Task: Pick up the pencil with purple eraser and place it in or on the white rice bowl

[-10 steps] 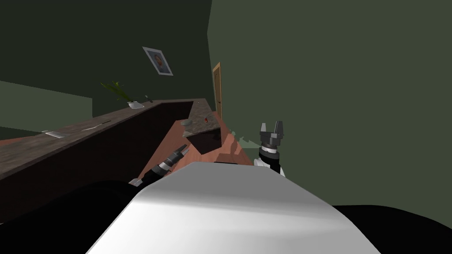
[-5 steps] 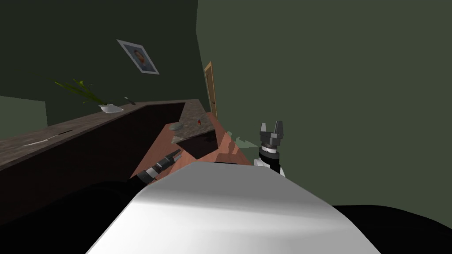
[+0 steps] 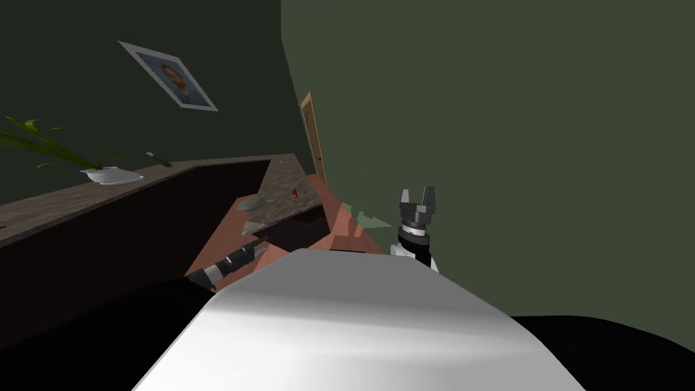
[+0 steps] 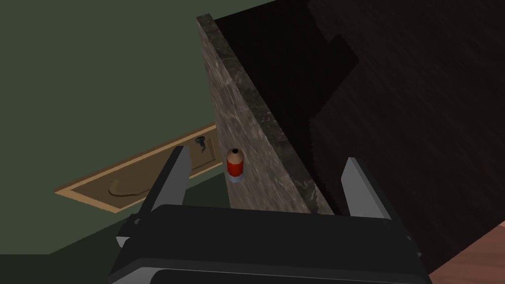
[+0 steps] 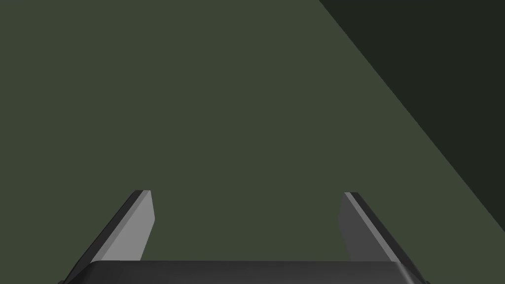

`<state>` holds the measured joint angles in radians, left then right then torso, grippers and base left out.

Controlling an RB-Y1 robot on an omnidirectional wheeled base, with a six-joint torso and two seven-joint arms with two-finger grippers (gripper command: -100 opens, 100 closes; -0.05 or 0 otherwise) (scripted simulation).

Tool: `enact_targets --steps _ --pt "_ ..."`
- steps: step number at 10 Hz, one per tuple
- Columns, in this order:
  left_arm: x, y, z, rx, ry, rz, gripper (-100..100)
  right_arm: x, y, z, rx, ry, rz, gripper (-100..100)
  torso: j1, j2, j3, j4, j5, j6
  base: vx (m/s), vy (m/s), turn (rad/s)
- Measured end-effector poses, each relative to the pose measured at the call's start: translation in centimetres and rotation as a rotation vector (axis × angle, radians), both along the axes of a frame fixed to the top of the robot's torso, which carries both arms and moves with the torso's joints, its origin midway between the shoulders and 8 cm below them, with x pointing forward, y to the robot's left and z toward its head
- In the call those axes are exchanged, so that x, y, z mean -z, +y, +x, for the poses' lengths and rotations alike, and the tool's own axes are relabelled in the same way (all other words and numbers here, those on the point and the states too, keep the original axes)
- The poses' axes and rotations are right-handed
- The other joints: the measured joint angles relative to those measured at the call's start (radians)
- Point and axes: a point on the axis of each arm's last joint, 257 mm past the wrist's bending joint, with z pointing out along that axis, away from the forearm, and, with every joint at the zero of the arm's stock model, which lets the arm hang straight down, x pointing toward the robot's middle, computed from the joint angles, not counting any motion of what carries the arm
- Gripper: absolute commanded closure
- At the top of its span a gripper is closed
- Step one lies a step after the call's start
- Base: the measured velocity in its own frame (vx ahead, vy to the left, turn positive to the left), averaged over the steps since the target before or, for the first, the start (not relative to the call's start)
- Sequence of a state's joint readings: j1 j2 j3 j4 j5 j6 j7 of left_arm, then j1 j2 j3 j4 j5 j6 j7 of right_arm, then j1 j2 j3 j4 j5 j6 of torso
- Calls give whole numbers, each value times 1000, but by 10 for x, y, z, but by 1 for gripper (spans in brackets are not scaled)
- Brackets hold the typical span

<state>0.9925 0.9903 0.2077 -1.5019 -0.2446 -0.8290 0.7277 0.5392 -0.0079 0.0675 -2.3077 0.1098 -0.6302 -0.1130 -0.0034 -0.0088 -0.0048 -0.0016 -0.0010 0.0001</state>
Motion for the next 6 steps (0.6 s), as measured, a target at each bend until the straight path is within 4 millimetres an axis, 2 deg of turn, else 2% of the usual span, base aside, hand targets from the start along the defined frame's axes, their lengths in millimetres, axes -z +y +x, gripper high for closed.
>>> enact_targets --steps 2,3,4,6 --pt "4 15 -14 1 69 17 -100 0 0 0 0 0 0 0 1 1 0 0 0 0 125 -20 -184" --pt "5 28 -27 -3 115 30 -100 0 0 0 0 0 0 0 1 -1 0 0 0 1 203 -44 -402" --pt "10 39 -47 -12 172 38 -100 0 0 0 0 0 0 0 0 -4 -2 -1 0 1 180 -10 -145" --pt "13 58 -59 -16 244 58 -100 0 0 0 0 0 0 0 2 -5 -3 -1 0 1 243 -4 -297"
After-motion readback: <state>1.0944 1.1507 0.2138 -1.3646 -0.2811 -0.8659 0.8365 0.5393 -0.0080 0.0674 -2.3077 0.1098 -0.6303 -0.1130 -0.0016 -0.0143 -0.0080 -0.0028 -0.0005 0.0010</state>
